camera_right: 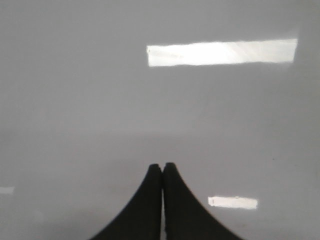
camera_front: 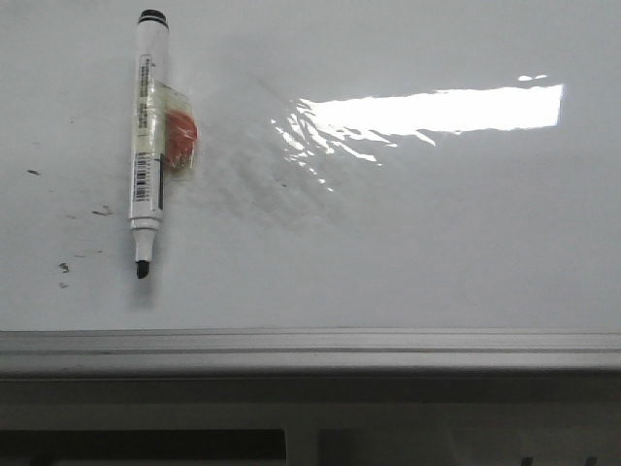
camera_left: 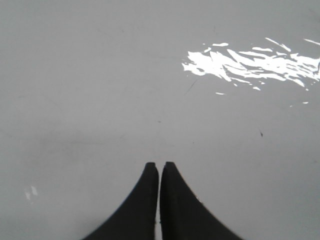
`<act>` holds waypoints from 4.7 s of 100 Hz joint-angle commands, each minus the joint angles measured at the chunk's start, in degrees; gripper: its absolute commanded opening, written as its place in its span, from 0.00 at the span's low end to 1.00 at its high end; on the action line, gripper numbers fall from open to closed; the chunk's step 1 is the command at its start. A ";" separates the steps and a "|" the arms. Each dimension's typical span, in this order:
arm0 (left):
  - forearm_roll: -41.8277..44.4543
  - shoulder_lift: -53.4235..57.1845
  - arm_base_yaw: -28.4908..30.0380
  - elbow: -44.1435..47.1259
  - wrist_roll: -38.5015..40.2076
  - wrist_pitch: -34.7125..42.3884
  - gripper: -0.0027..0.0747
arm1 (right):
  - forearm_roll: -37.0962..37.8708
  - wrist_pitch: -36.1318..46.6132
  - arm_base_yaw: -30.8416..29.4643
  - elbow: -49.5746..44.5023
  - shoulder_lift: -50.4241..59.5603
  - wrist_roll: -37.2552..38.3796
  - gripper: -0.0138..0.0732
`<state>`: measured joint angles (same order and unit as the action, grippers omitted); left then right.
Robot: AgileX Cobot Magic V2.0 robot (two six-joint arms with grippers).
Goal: Write number 8 on whiteboard
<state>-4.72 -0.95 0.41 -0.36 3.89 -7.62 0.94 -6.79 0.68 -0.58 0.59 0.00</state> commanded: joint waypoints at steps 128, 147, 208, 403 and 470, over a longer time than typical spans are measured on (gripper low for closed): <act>1.59 -15.44 -15.16 -9.43 0.04 14.75 0.50 | -10.59 -0.84 -0.22 15.24 -24.30 0.46 0.09; 1.59 -19.29 -25.48 -9.43 0.04 15.54 0.49 | -10.59 -1.07 -0.22 15.24 -24.30 0.46 0.09; -1.95 -56.89 -49.09 -18.12 0.40 35.97 0.49 | -10.59 -2.72 -0.22 15.24 -24.30 0.46 0.09; 34.35 -57.49 -48.83 -19.68 -0.06 35.22 0.01 | -12.44 -11.61 50.00 48.12 -60.04 -12.63 0.47; 27.96 -54.38 -48.83 -19.68 -0.06 32.25 0.46 | -14.32 -11.38 50.00 48.12 -61.32 -11.91 0.08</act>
<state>28.04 -58.12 -48.40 -18.16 3.23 22.85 -13.51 -22.38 50.96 45.60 -61.45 -12.30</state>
